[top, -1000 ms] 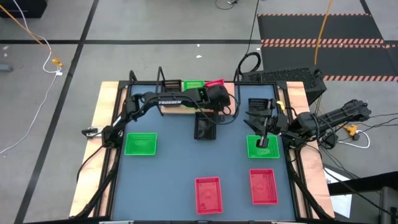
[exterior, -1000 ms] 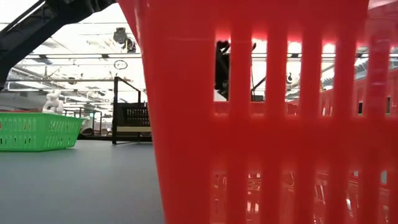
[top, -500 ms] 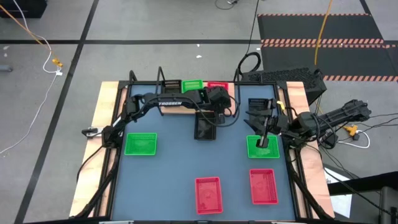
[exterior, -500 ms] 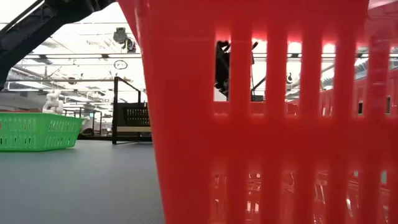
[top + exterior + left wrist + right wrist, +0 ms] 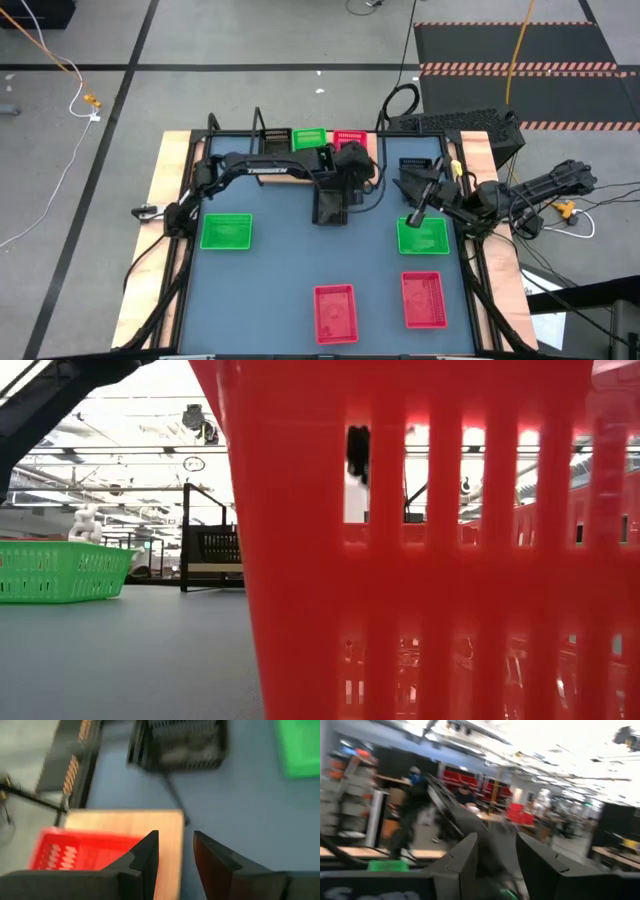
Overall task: Stack baskets on shelf by color
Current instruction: Stack the left black bin on top of the black bin on the shelf
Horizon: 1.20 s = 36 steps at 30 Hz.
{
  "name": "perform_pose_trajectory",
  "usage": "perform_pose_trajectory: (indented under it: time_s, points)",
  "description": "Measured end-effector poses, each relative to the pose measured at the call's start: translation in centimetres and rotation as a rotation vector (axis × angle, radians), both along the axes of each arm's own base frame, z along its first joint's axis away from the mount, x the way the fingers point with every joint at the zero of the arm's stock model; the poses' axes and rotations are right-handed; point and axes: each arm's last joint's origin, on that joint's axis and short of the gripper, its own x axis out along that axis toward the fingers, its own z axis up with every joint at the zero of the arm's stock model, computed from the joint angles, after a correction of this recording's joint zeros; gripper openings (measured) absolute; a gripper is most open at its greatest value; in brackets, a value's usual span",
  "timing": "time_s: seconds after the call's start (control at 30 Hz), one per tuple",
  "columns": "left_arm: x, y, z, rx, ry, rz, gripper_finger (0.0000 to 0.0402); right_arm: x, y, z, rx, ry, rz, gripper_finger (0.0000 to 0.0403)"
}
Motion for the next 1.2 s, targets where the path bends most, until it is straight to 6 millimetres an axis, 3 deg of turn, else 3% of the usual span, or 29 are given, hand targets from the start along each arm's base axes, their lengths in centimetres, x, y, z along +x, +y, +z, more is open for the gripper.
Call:
perform_pose_trajectory:
  time_s: [0.2, 0.33, 0.57, 0.67, 0.8, 0.93, 1.03, 1.2]
  points:
    - [-2.7, -3.3, 5.1, 0.024, 0.003, -0.03, 0.0129, -0.1, -0.3, -0.2, 0.025, 0.021, -0.096, 0.013]
    - [-4.8, -5.9, 6.5, -0.036, 0.103, -0.029, 0.0129, 0.0, -0.2, -0.4, 0.02, 0.042, -0.099, 0.013]
    - [-7.2, -11.9, 2.2, -0.083, 0.281, -0.099, 0.0129, 0.1, -0.2, -0.9, 0.058, 0.067, -0.086, 0.013]
    - [-9.3, -14.2, 0.3, -0.098, 0.374, -0.08, 0.0129, 0.2, -0.2, -1.3, 0.045, 0.109, -0.089, 0.013]
    - [-12.6, -16.6, -0.3, -0.029, 0.415, -0.04, 0.0129, 0.2, -0.2, -1.6, 0.041, 0.145, -0.116, 0.013]
    - [-15.4, -17.5, 1.5, 0.022, 0.341, -0.018, 0.0129, 0.2, -0.2, -1.5, 0.047, 0.131, -0.114, 0.013]
    - [-15.7, -17.5, 2.4, -0.013, 0.171, -0.039, 0.0129, 0.2, -0.2, -1.4, 0.054, 0.113, -0.111, 0.013]
    - [-14.4, -16.9, 0.0, -0.101, -0.004, -0.185, 0.0129, 0.1, -0.2, -1.0, 0.08, 0.066, -0.106, 0.013]
